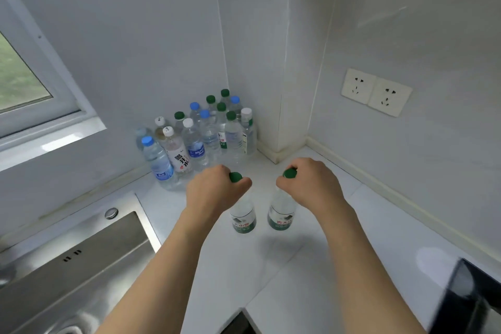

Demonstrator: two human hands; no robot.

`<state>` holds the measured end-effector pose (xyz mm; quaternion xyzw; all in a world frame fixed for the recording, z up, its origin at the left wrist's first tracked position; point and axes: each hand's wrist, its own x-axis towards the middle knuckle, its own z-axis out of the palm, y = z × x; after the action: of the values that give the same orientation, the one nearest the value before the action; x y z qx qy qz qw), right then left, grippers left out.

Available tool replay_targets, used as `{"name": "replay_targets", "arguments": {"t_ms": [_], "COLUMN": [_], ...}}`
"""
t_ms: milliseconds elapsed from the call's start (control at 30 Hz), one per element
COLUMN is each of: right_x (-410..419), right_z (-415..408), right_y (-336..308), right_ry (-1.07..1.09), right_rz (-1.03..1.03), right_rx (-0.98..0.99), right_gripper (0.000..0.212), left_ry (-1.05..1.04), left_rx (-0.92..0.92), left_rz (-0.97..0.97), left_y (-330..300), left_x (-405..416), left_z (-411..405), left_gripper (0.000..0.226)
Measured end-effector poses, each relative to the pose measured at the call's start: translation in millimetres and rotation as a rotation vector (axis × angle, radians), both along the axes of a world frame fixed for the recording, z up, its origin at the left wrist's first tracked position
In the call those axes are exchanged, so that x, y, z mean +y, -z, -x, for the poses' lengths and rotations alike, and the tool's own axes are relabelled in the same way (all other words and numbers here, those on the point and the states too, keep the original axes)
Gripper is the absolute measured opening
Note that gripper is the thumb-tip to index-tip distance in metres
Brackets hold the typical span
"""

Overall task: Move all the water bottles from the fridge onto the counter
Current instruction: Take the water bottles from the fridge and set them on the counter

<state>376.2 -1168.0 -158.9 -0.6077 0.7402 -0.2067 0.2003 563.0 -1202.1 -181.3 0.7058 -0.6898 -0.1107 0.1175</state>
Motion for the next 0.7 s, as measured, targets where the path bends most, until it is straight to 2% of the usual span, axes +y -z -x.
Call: {"name": "replay_targets", "arguments": {"t_ms": [400, 700], "right_x": [-94.3, -151.2], "right_z": [-89.5, -118.3], "right_y": [2.2, 15.4], "right_ry": [-0.044, -0.061], "right_rz": [0.017, 0.023], "right_rx": [0.035, 0.044], "right_gripper": [0.014, 0.014], "left_ry": [-0.026, -0.019], "left_rx": [0.001, 0.013], "left_rz": [0.048, -0.001], "left_y": [4.4, 19.1], "left_x": [-71.7, -112.2], "left_z": [-99.4, -126.6], "left_gripper": [0.037, 0.038]}}
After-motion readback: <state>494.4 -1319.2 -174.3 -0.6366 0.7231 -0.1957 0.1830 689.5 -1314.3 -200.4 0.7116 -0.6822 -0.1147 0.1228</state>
